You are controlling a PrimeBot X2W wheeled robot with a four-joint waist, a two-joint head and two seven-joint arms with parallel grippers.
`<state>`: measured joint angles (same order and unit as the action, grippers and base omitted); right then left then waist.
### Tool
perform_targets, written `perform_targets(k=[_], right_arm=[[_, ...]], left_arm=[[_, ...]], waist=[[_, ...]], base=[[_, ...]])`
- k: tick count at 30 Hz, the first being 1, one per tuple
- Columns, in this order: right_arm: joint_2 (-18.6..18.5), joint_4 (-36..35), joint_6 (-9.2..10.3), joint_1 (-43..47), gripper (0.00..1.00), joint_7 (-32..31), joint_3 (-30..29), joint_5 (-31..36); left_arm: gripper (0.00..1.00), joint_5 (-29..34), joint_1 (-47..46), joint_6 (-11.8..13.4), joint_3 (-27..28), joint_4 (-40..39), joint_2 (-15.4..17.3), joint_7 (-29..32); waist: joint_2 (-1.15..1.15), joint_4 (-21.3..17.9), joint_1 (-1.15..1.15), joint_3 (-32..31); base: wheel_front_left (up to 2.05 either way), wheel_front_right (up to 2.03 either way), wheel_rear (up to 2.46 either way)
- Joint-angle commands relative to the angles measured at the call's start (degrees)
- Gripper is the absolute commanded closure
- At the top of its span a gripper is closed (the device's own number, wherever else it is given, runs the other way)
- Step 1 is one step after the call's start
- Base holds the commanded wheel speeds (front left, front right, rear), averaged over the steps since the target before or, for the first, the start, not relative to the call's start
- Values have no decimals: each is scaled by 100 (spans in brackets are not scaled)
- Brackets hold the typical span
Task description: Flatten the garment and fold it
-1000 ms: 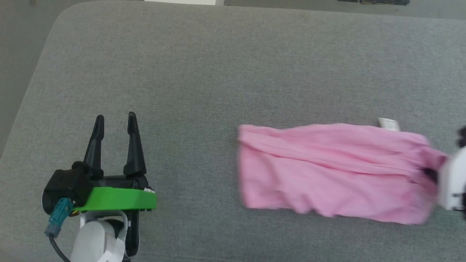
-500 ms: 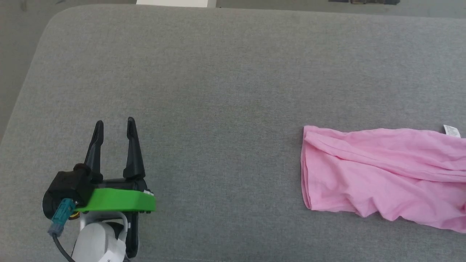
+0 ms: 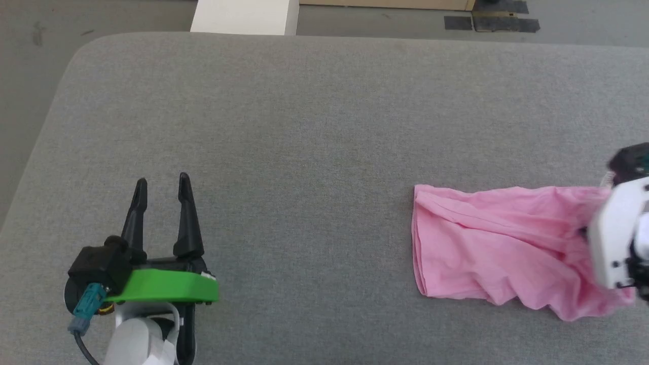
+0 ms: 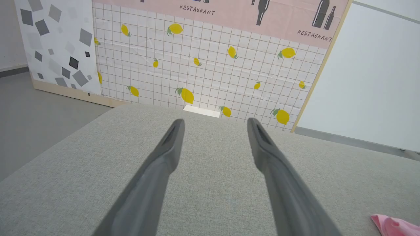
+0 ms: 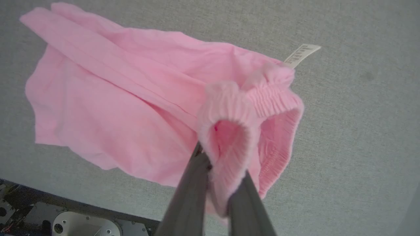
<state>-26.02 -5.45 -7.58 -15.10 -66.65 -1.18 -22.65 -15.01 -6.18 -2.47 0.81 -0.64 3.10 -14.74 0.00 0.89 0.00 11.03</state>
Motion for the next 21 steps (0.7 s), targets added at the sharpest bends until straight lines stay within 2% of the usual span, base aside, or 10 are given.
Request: perform_targets(k=[1, 9, 21], right_arm=[[143, -107, 9, 62, 100, -12, 105, -77], [738, 31, 9, -58, 100, 351, 875, -15], [1427, 1373, 9, -687, 100, 1358, 1417, 528]], left_arm=[[0, -43, 104, 20, -18, 12, -21, -26], [0, -109, 166, 26, -109, 14, -22, -26], [0, -139, 127, 41, -185, -33, -22, -26]], waist=[[0, 24, 0, -33], [0, 202, 0, -72], [0, 416, 0, 137]], base=[[0, 0, 0], [0, 0, 0], [0, 0, 0]])
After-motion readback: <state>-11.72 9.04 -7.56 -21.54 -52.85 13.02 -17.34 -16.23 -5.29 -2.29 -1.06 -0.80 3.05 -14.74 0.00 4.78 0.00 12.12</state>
